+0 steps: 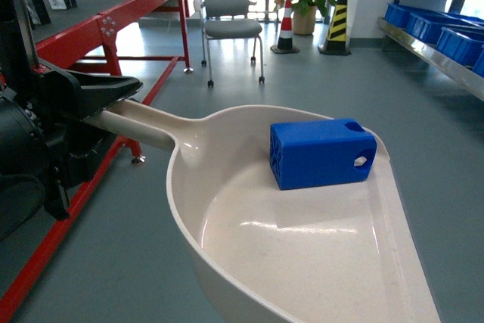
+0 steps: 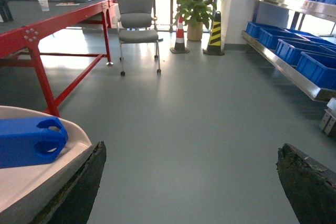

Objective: Place part in tray to right shelf

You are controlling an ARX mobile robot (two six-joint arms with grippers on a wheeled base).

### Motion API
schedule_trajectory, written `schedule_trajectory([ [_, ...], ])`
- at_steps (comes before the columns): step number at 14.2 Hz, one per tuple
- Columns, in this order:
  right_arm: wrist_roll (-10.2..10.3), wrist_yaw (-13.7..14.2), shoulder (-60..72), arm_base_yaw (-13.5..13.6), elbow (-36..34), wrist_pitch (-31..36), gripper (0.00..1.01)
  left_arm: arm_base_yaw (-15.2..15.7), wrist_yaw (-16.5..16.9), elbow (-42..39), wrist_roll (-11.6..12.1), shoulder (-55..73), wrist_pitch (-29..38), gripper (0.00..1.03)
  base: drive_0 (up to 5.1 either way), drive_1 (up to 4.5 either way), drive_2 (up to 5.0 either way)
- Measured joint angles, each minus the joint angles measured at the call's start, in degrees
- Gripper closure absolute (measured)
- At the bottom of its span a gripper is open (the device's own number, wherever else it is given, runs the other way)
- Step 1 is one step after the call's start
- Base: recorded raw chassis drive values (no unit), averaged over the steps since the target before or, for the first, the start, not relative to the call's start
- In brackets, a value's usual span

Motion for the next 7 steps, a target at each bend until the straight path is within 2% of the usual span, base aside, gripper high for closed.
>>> schedule_trajectory([
  [7,0.0,-0.02,0.0,0.0,0.0,-0.04,0.03,0.0,-0.11,0.0,0.07,0.02,0.26,0.89,0.0,4.33,-4.3],
])
